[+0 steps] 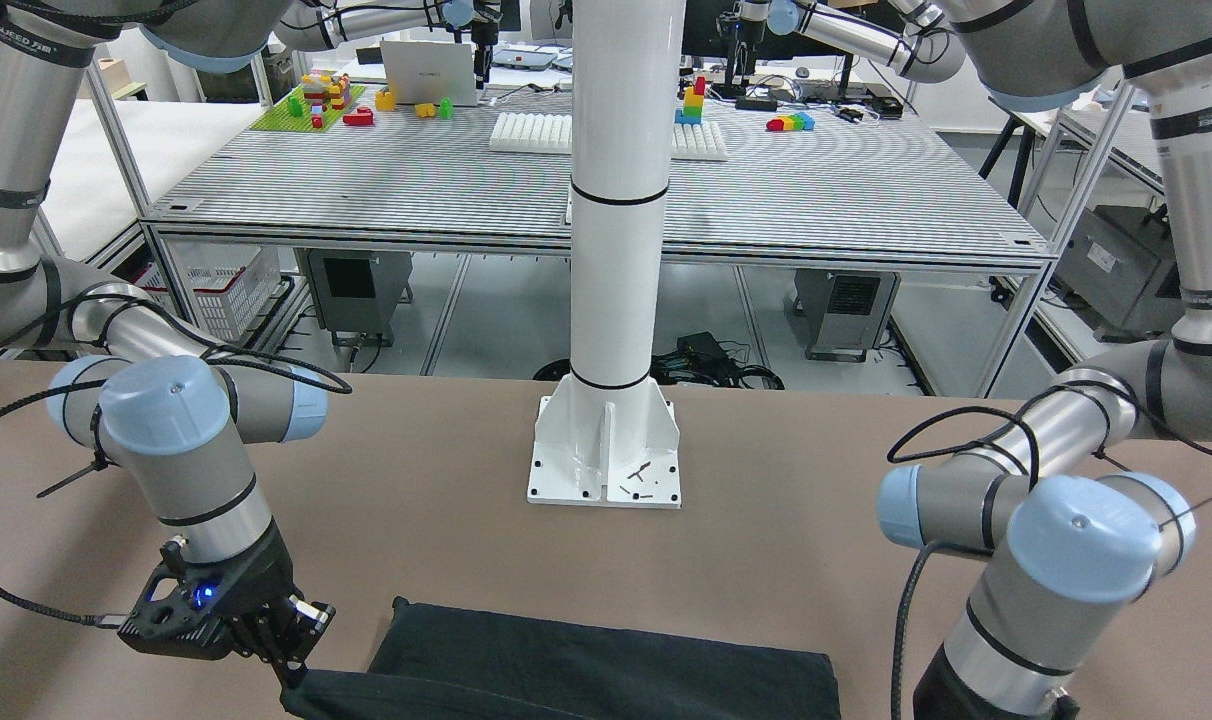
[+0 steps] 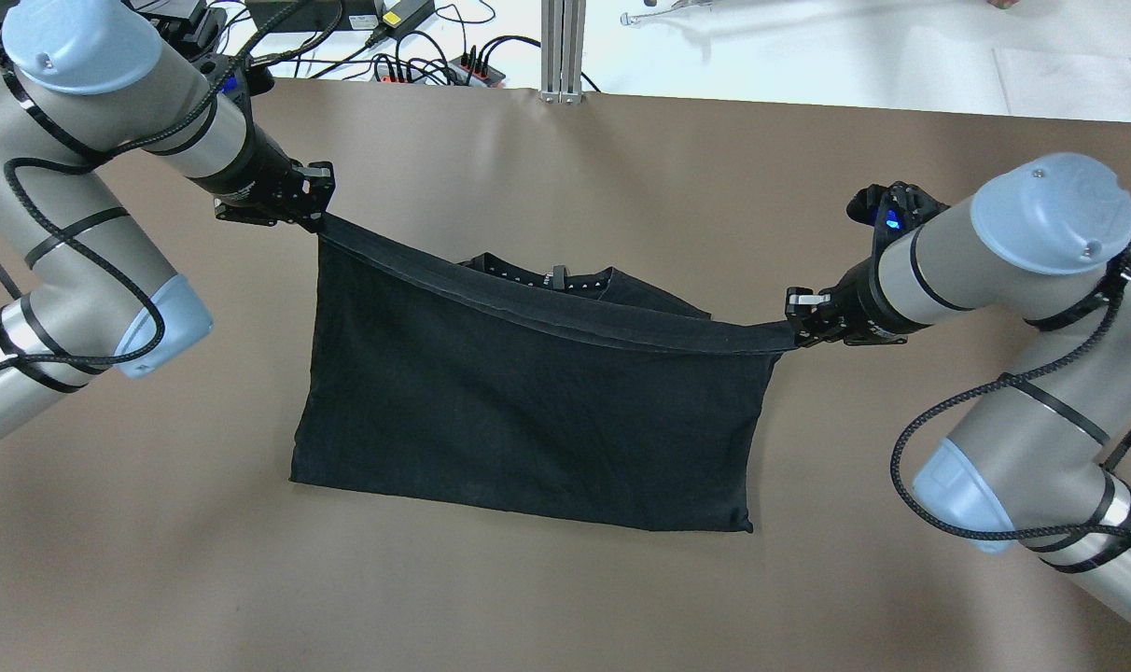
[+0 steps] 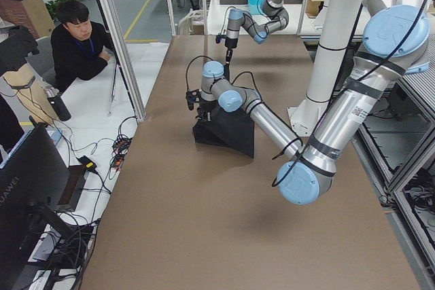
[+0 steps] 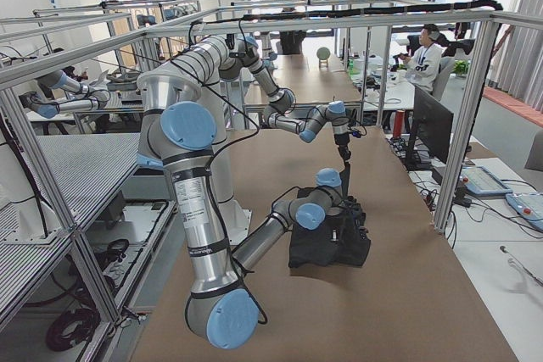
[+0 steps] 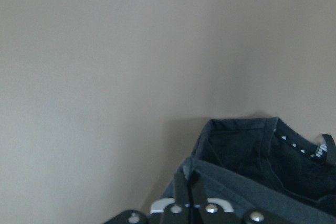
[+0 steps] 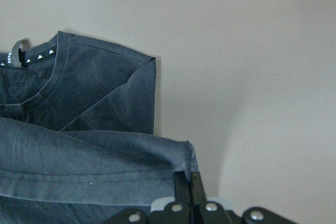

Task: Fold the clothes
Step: 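Lower the hem onto the collar edge with both grippers and release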

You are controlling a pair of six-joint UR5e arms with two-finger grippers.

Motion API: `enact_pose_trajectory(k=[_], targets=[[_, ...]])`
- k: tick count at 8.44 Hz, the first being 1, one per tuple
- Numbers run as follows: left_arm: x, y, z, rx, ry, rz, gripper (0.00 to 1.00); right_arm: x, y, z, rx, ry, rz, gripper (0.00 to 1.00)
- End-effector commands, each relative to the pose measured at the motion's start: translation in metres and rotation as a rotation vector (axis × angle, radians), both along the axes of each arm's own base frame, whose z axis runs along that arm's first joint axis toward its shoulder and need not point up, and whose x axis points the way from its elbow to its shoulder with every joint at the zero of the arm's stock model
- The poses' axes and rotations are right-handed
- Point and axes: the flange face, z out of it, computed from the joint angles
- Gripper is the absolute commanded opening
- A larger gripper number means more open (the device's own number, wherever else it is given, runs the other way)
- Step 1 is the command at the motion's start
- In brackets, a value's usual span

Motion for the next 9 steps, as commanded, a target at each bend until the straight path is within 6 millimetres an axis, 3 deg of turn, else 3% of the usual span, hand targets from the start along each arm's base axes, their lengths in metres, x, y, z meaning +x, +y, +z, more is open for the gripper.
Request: enact_pose_trajectory(k=[1,3,5,6,8,9], targets=[[0.03,-0.036,0.034,0.011,-0.045,-0.035,0.0,-0.035,-0.036,0.022,-0.024,0.065,-0.004,0.0],[0.046,-0.044,0.048,0.032,-0.046,-0.037,0.0,-0.054,-0.054,0.036,0.0,0.064,0.008,0.0],[0.066,-0.047,0.039,0.038,-0.043,-0.018,0.0,-0.071,-0.071,0.042,0.007,0.068,0.011,0.06],[0.08,-0.051,0.033,0.034,-0.046,-0.008,0.01,-0.075,-0.074,0.04,0.008,0.071,0.013,0.15],[0.083,-0.056,0.033,0.042,-0.063,-0.025,0.13,-0.079,-0.077,0.044,0.025,0.102,0.039,0.46],[0.081,-0.057,0.034,0.047,-0.062,-0.026,0.38,-0.079,-0.077,0.042,0.032,0.1,0.04,0.84]])
